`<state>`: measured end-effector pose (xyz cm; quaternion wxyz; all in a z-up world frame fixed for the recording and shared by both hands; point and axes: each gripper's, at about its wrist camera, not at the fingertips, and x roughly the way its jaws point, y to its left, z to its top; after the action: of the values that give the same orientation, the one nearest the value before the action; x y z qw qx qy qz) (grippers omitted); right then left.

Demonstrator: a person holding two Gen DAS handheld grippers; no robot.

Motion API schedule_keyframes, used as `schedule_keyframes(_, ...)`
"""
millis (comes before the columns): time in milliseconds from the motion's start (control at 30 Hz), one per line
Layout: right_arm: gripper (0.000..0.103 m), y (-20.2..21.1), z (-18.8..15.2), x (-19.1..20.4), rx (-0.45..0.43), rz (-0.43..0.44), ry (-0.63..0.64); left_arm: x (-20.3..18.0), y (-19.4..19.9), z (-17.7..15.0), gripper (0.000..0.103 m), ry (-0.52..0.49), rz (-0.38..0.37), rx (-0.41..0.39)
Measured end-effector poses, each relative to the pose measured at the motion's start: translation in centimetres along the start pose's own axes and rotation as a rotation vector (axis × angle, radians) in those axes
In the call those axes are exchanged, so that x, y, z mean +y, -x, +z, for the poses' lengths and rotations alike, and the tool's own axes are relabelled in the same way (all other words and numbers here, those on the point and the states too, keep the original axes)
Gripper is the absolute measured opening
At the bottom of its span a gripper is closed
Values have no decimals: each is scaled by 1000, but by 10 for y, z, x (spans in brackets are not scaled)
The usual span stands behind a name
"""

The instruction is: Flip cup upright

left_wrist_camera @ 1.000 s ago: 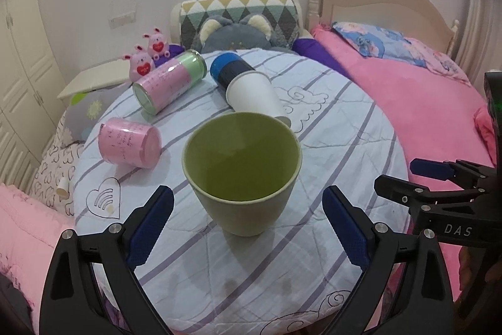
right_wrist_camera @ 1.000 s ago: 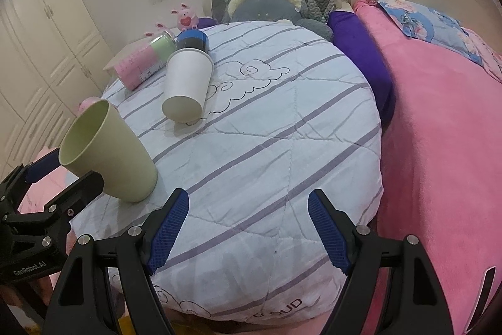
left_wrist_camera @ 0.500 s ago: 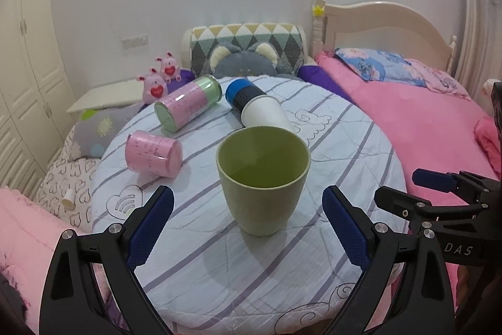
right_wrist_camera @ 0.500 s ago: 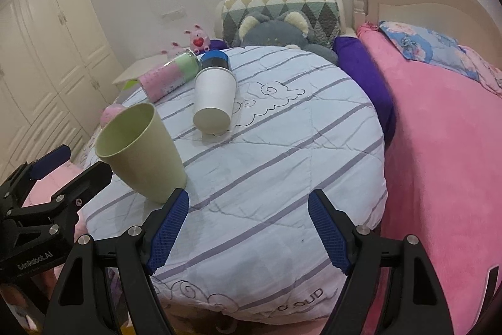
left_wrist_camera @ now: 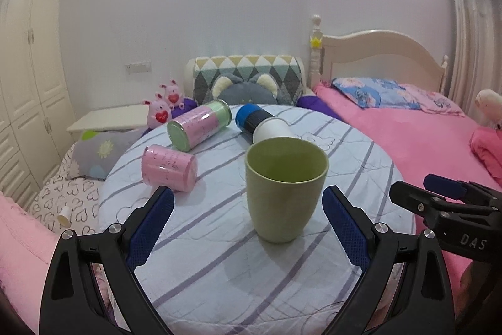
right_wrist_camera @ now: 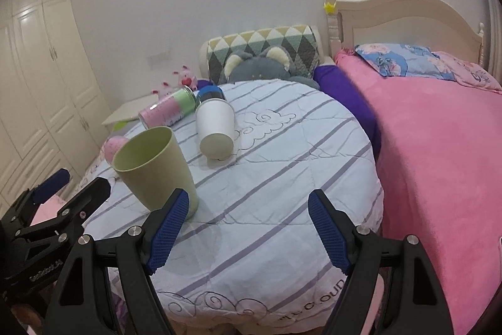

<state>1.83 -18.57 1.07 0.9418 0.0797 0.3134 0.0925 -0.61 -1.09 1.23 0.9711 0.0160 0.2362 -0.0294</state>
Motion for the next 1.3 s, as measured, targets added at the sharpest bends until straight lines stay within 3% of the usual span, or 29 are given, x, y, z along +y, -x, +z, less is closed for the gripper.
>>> schedule_keyframes(167, 80, 0, -10, 9, -45, 32, 15, 9, -2, -5, 97, 12, -2, -47)
schedule_keyframes(567, 80, 7, -26, 26, -214, -22, 138, 20, -6, -21, 97, 33, 44, -124)
schedule_keyframes(967, 80, 12, -46, 23, -308, -67, 148, 10, 1, -34, 97, 5, 22, -192)
schedule_keyframes(1300, 80, 11, -48, 25, -312, -82, 172, 4, 0, -38, 97, -13, 31, -199)
